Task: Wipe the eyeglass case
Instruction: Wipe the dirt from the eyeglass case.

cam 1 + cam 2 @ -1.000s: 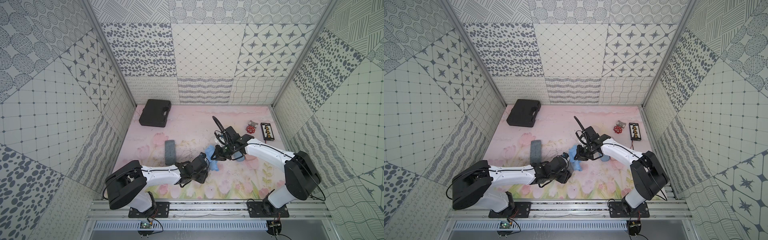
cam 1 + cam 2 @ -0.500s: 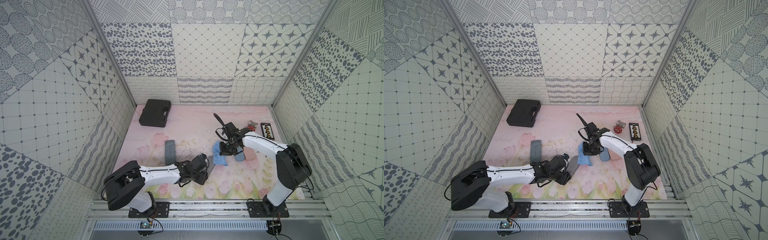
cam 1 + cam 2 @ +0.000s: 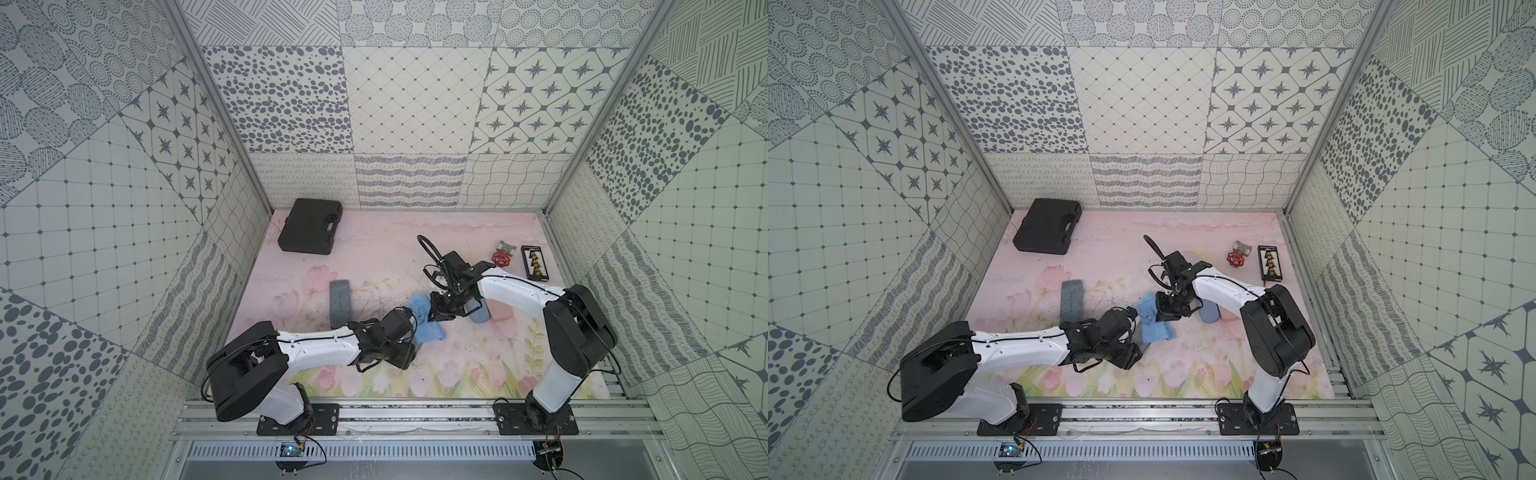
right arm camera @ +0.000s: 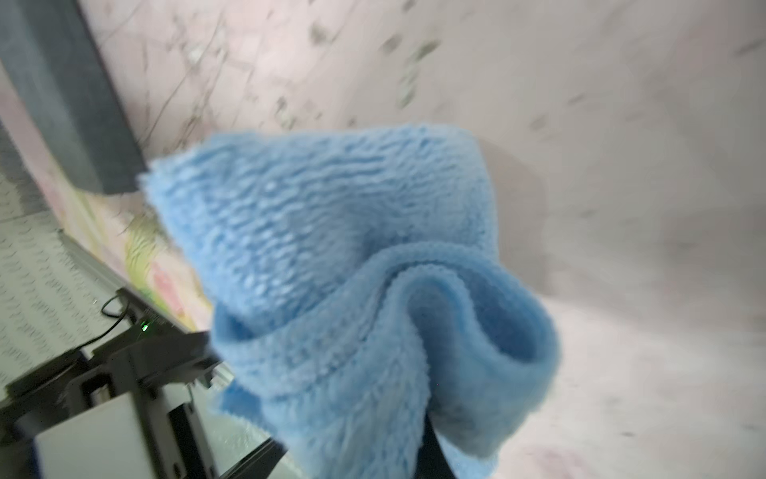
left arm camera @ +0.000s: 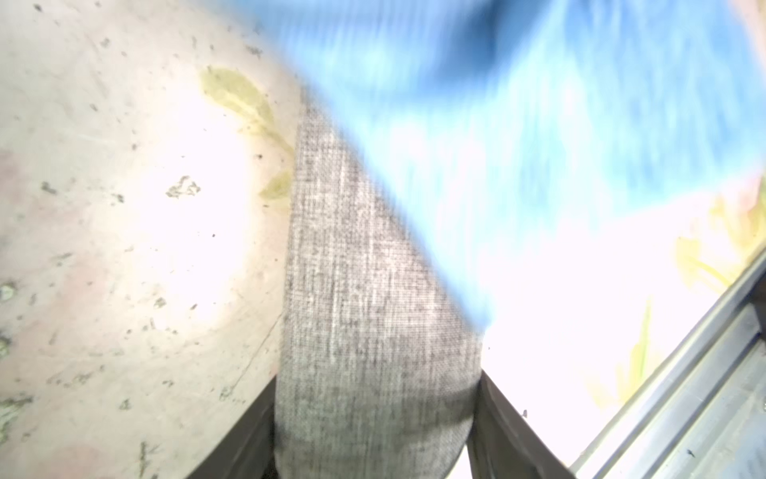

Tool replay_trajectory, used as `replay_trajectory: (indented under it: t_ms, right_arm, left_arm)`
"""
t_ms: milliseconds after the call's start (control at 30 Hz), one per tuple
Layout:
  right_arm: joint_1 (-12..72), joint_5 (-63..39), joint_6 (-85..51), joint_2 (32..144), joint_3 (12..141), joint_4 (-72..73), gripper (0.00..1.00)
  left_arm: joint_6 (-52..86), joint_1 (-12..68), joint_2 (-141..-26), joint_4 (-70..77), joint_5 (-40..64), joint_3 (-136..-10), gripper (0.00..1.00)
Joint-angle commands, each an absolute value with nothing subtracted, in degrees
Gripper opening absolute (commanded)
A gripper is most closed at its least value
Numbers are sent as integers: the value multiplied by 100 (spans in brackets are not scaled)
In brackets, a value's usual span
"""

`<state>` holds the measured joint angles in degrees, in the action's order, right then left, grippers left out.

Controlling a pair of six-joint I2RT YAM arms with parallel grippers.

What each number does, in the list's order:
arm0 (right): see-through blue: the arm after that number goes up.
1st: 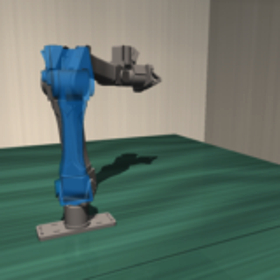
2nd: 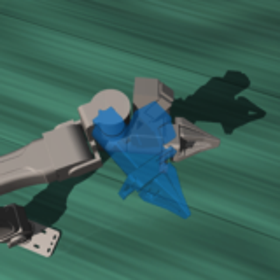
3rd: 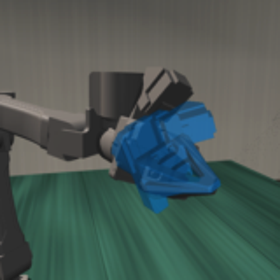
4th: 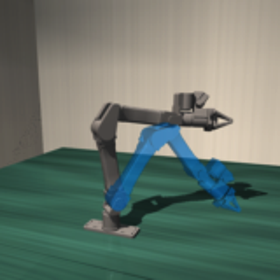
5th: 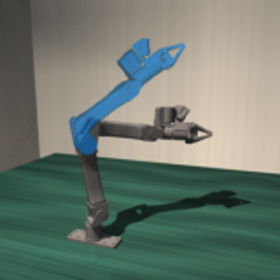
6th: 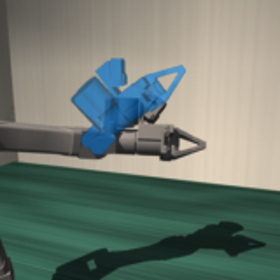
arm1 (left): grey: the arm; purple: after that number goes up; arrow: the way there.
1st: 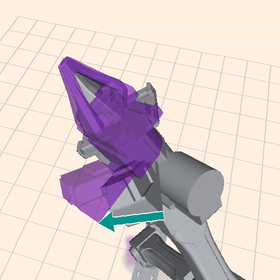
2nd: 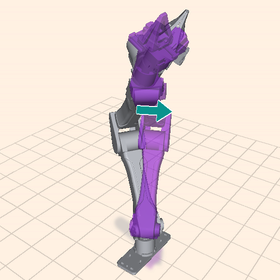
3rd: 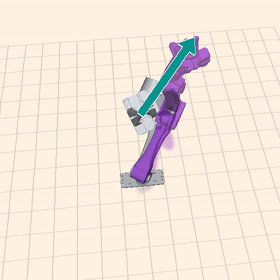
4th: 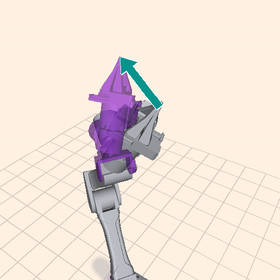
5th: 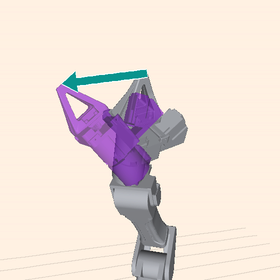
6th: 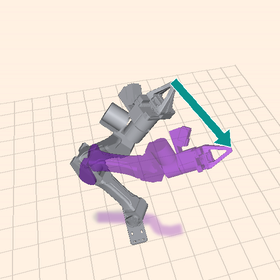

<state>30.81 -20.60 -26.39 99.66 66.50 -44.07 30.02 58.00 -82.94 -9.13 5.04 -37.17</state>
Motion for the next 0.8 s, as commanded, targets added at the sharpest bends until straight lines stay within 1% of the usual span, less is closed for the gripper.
replay_trajectory:
  t_ms: [0,67,200,333,433,533,700,767]
  right_arm:
    - [2765,-1171,-2097,9869,6937,-4895,0]
    - [2629,-1040,-1993,9808,7024,-5019,0]
    - [2545,-907,-1994,9955,6961,-5119,0]
    - [2583,-1182,-2220,10098,6680,-4746,0]
    - [2745,-1398,-2348,10252,6639,-4454,0]
    - [2904,-2152,-2456,10341,6482,-3944,0]
    - [3147,-3515,-2785,10190,5754,-2962,0]
    - [3315,-3785,-2928,10083,5493,-2741,0]
  left_arm:
    - [3175,5560,-8208,-790,1674,-3582,6]
    - [3365,5434,-8200,-459,2096,-3421,6]
    - [3987,5069,-8335,682,2958,-2948,5]
    - [4505,4793,-8536,1467,3409,-2634,5]
    - [5053,4493,-8733,2404,3890,-2324,5]
    - [5444,4264,-9059,3060,4258,-2206,4]
    - [5447,4167,-9331,2975,4232,-2341,3]
    - [5475,4106,-9383,2984,4169,-2352,1]
